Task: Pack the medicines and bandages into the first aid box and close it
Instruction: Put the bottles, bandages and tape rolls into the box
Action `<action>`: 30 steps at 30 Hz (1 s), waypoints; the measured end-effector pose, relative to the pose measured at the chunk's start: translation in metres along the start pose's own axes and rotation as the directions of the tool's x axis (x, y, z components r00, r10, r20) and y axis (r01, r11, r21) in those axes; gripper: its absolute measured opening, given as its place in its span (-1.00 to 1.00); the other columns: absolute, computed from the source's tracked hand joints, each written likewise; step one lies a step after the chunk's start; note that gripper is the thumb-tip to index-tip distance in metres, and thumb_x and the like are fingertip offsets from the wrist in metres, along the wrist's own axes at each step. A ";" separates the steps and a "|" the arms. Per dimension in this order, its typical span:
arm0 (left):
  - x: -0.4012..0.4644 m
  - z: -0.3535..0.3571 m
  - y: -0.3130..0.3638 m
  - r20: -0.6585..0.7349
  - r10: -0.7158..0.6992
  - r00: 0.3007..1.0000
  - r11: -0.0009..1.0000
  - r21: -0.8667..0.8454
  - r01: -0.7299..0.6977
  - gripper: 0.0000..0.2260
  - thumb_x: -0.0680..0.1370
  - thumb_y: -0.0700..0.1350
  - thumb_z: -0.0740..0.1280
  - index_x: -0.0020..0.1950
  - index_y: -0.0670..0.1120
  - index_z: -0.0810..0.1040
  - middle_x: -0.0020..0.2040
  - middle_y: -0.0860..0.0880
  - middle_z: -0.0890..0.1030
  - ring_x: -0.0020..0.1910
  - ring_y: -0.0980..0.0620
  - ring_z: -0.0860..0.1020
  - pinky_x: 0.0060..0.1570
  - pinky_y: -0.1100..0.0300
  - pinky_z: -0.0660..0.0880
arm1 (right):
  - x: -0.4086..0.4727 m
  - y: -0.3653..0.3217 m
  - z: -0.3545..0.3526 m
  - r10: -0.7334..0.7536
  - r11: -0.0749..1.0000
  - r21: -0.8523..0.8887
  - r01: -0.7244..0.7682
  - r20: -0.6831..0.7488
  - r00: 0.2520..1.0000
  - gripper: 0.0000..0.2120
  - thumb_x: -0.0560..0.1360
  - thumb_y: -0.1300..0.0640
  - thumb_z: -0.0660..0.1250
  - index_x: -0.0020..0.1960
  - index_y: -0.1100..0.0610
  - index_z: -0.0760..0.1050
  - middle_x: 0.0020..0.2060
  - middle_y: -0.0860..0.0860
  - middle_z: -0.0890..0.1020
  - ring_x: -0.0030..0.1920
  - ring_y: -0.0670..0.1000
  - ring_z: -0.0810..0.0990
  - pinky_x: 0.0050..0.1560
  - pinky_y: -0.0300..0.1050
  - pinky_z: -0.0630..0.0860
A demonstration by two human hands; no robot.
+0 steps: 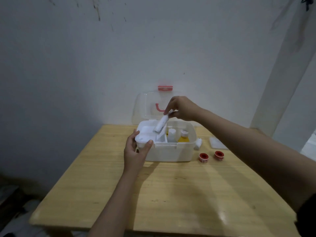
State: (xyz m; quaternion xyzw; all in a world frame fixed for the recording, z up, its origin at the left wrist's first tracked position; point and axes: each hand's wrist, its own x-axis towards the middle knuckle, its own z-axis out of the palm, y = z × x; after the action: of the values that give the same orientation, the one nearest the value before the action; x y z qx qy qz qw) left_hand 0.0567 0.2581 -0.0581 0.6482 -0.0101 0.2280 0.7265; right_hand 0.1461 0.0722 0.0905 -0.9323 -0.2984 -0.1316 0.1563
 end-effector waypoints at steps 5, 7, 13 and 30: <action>0.001 0.000 -0.002 0.003 0.006 1.000 1.000 0.000 -0.006 -0.53 0.40 -0.11 0.50 0.25 0.13 0.45 0.32 0.23 0.43 0.26 0.18 0.48 0.09 0.24 0.54 | 0.019 -0.004 0.017 0.039 0.999 -0.026 -0.035 0.184 0.982 -0.77 0.37 0.30 0.46 -0.01 0.09 0.68 -0.21 -0.09 0.54 -0.25 -0.14 0.45 -0.29 -0.46 0.31; 0.001 0.000 -0.002 0.005 0.011 1.000 1.000 0.006 -0.011 -0.54 0.40 -0.11 0.50 0.24 0.14 0.45 0.35 0.18 0.42 0.27 0.17 0.48 0.08 0.26 0.54 | 0.023 -0.003 0.024 0.061 0.998 -0.002 -0.062 0.218 0.974 -0.78 0.37 0.30 0.45 -0.02 0.08 0.68 -0.18 -0.06 0.59 -0.24 -0.15 0.48 -0.24 -0.41 0.34; 0.002 0.000 -0.004 0.011 0.010 1.000 1.000 0.012 -0.010 -0.54 0.40 -0.11 0.50 0.24 0.14 0.45 0.31 0.25 0.43 0.29 0.19 0.46 0.21 0.10 0.51 | 0.022 0.005 0.038 0.081 0.985 0.122 -0.118 0.274 0.958 -0.71 0.38 0.32 0.45 0.07 0.10 0.65 0.03 0.10 0.69 0.01 0.02 0.63 0.14 -0.10 0.55; -0.001 0.006 -0.005 -0.037 0.058 0.998 0.997 0.054 -0.056 -0.54 0.45 -0.17 0.45 0.31 0.03 0.43 0.37 0.13 0.43 0.21 0.30 0.47 0.03 0.45 0.48 | -0.108 0.144 0.009 0.549 0.830 0.292 -0.475 -0.281 0.787 -0.80 0.45 0.28 0.34 0.03 0.16 0.64 -0.02 0.12 0.70 -0.06 0.07 0.63 0.06 -0.14 0.47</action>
State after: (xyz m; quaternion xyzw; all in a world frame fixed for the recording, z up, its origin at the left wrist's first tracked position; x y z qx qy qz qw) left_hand 0.0595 0.2521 -0.0620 0.6622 -0.0089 0.2612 0.7022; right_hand 0.1488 -0.0915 0.0148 -0.9175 -0.0121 -0.2175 0.3328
